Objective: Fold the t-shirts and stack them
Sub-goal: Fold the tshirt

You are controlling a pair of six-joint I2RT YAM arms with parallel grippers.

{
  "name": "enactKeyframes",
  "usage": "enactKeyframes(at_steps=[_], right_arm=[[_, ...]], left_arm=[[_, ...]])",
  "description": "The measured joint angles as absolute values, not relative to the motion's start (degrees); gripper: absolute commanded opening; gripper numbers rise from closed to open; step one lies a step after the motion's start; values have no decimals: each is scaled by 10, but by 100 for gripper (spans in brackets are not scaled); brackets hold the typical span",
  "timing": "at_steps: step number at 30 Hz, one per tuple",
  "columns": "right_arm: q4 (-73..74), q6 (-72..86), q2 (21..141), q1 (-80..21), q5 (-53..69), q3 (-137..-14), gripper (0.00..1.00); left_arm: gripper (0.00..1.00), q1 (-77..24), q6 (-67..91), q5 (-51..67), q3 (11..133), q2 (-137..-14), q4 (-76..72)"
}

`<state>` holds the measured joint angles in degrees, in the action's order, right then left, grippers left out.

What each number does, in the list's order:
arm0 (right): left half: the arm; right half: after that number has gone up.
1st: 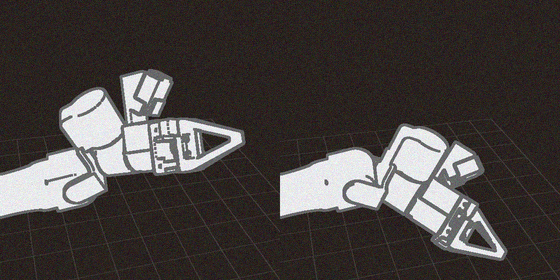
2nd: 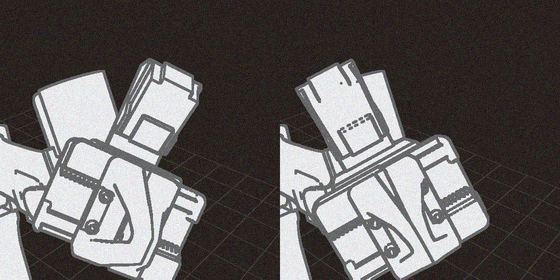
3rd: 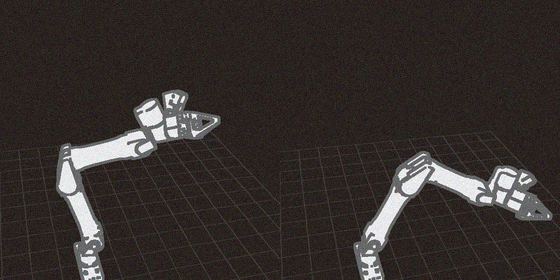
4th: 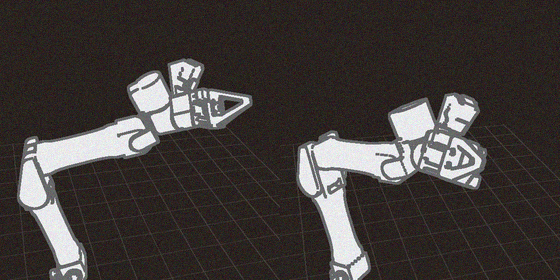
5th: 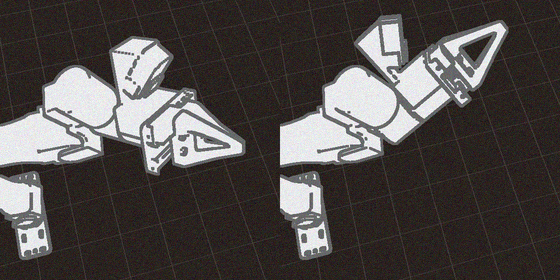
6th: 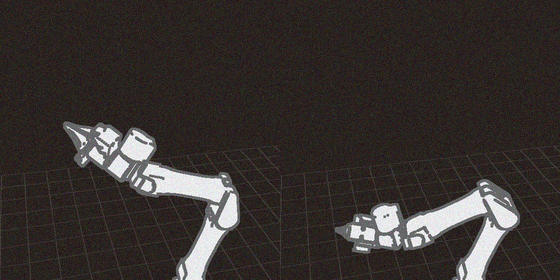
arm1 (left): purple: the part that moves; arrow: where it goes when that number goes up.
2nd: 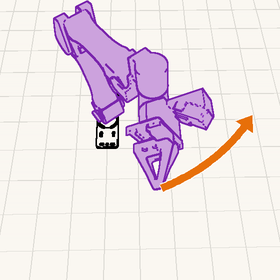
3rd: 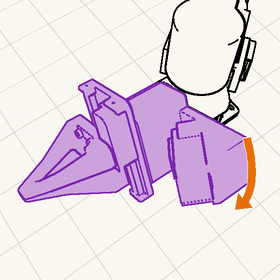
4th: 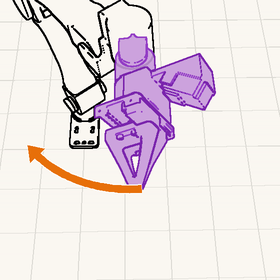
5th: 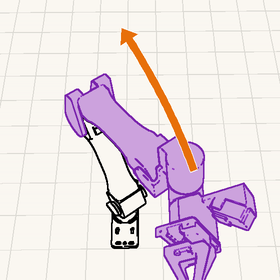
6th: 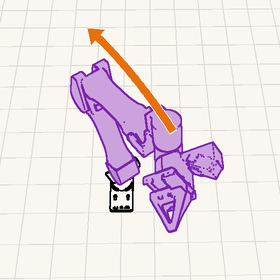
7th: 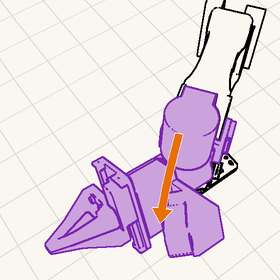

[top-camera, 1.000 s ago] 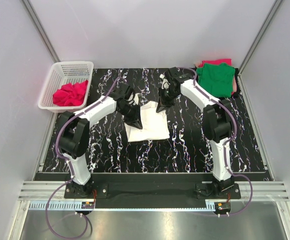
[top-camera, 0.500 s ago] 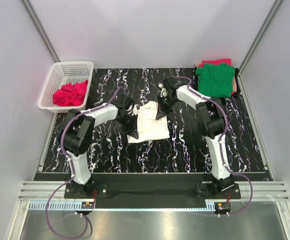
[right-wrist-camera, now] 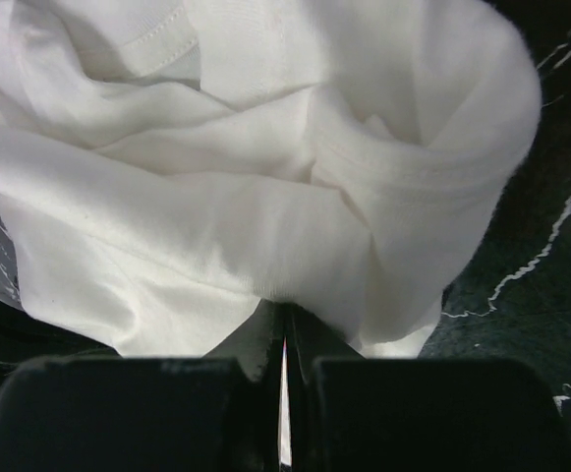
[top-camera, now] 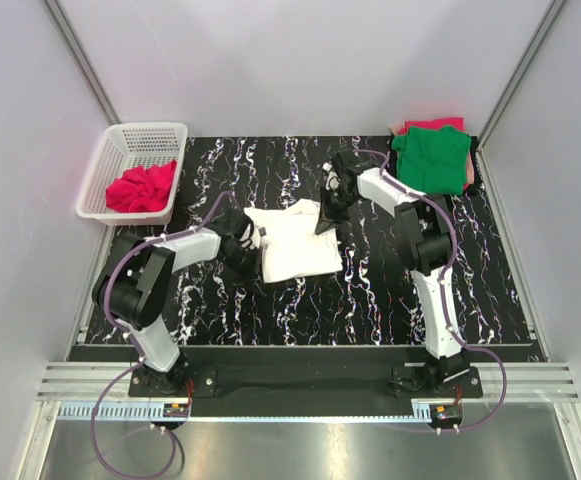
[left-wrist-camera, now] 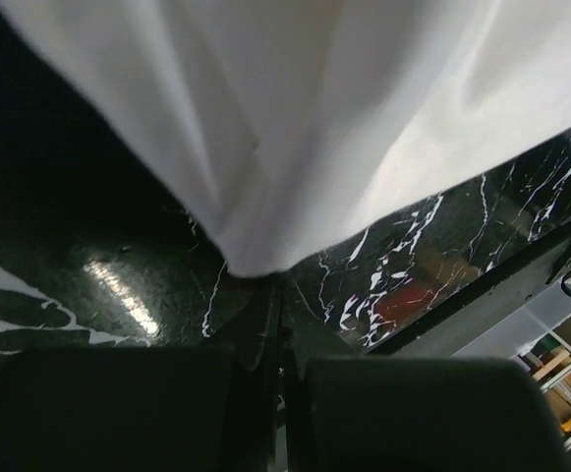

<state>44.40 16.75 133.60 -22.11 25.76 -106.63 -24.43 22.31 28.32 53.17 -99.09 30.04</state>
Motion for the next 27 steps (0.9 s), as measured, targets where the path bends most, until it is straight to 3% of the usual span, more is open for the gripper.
enactKeyframes(at_steps=[8,13,16,21,27], right_arm=[[438,168,1337,-201,250,-1072,0],[437,171,1337,-199,252,-1072,15],[436,173,1337,-199,257,-1072,15],[430,176,1337,-198,267,-1067,15],[422,178,1337,-195,280,-1060,13]], left_arm=[[0,-241,224,274,523,-979,303],[21,-237,223,263,552,-978,336],[29,-232,223,261,618,-978,366],[29,-228,225,262,782,-1000,389],[29,-229,224,263,921,-1115,378]])
